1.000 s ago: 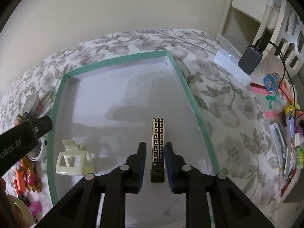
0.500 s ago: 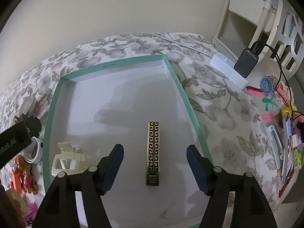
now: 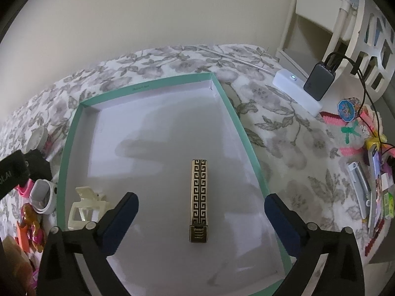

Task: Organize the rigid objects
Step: 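Move both tools back over the remaining objects, then grasp the pink lighter with the right tool while the left tool grasps the black toy car, then carry the pink lighter and black toy car over the tray with both tools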

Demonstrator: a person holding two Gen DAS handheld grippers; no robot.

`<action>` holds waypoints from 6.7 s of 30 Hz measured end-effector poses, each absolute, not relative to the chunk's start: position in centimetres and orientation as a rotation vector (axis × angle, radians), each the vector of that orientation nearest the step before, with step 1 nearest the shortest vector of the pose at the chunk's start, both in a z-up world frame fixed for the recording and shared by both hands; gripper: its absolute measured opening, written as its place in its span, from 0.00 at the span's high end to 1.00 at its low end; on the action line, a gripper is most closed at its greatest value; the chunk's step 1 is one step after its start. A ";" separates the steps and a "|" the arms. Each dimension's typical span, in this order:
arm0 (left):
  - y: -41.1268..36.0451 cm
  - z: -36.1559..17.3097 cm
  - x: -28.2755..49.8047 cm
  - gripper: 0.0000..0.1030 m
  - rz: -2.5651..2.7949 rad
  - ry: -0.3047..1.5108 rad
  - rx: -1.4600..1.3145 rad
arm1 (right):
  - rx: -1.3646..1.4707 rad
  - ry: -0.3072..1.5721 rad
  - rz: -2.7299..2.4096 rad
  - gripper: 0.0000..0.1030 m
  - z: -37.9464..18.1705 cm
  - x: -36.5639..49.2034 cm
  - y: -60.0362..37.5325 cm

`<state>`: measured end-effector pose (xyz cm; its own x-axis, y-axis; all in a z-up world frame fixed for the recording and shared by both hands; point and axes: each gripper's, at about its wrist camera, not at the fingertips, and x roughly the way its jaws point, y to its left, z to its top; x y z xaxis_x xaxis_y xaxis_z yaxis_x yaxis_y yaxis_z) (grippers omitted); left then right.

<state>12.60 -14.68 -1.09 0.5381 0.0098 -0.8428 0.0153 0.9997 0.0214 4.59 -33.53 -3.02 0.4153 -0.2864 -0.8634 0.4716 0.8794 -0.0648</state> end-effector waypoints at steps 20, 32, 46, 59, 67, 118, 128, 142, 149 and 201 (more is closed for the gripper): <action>-11.5 4.0 11.3 0.03 0.008 0.889 -0.013 | 0.182 0.911 -0.389 0.00 1.5 4.0 -30.4; -0.5 10.1 8.5 0.03 0.106 0.774 0.010 | 0.163 0.809 -0.166 0.00 7.3 3.5 -22.8; 7.8 5.6 5.5 0.03 0.162 0.923 -0.064 | 0.094 0.981 0.072 0.00 5.1 4.1 -12.3; 8.3 -4.3 3.6 0.03 0.169 1.140 -0.064 | 0.069 1.252 0.139 0.00 -3.2 4.9 -10.5; 9.8 -5.6 3.2 0.03 0.205 1.156 -0.097 | -0.011 1.305 0.218 0.00 -4.9 5.1 -7.5; 6.9 -6.1 2.7 0.04 0.060 1.221 -0.150 | -0.066 1.384 0.109 0.44 -7.8 5.8 -7.6; 4.4 -5.8 2.8 0.04 -0.054 1.221 -0.127 | -0.003 1.418 0.087 0.63 -7.7 5.1 -9.3; 1.3 -6.1 3.0 0.22 -0.167 1.229 -0.078 | 0.116 1.424 0.081 0.79 -8.2 5.3 -13.0; -0.2 -6.4 2.6 0.41 -0.213 1.243 -0.030 | 0.156 1.425 0.088 0.79 -8.0 5.6 -15.0; -12.5 5.4 5.5 0.71 -0.372 1.035 0.040 | 0.266 1.017 -0.323 0.79 3.6 2.5 -28.1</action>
